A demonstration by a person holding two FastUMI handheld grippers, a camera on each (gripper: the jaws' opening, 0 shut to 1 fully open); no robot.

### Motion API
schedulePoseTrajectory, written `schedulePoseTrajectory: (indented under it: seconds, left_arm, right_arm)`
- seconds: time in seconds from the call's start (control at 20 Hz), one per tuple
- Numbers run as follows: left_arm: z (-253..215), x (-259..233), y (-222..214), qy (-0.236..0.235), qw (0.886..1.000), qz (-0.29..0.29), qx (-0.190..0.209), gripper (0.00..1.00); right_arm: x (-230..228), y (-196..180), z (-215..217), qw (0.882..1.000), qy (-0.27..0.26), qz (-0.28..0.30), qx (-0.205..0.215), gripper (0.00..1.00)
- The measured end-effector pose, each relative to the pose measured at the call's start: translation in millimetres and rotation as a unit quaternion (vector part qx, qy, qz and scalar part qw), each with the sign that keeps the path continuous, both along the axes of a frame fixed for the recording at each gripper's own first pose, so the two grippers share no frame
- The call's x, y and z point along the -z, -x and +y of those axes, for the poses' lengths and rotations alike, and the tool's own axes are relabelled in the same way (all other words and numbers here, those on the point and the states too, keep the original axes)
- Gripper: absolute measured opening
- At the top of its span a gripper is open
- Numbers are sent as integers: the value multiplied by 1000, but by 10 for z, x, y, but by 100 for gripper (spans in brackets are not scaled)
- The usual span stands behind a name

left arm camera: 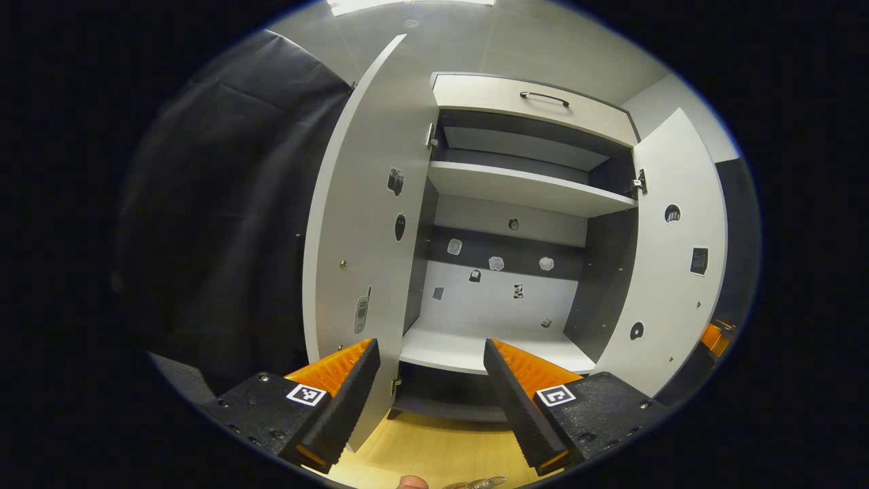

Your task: Grasp the bottle in the cabinet with the left hand and place it on the coaster, then close the right door with the right hand and the left door with the left hand.

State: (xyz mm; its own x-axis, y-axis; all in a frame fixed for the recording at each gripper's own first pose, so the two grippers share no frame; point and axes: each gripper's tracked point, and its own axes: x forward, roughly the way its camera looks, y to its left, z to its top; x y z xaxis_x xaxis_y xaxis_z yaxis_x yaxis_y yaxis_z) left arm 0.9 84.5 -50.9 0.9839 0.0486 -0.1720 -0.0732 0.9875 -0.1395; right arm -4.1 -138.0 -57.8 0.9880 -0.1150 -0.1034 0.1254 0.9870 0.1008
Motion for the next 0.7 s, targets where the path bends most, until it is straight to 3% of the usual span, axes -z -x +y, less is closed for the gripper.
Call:
schedulePoseTrajectory:
  seconds: [0.05,0.25,0.3,0.35,0.4,0.45,0.5,0.7]
  left_arm:
    - [10,11,22,0,1000,1,-1,96]
    - [98,44,69,-3,1000,6,-11,96]
    - [113,37,76,-3,1000,5,-13,96]
    - [125,37,88,-3,1000,4,-14,96]
    - [142,22,88,-3,1000,3,-15,96]
    - [166,18,100,-4,1000,2,-17,96]
    - [190,13,103,-6,1000,2,-19,96]
    - [272,9,149,-15,999,-1,-28,96]
  right_arm:
    - [-4,-15,51,1000,2,1,-6,93]
    - [-19,-75,215,1000,9,0,-26,96]
    - [-15,-85,251,1000,8,1,-30,92]
    - [-9,-96,286,999,7,1,-34,100]
    - [-6,-111,315,999,6,2,-39,96]
    - [0,-117,350,999,4,2,-42,100]
    - [4,-123,391,999,4,3,-46,96]
    - [-8,-181,528,998,10,2,-58,100]
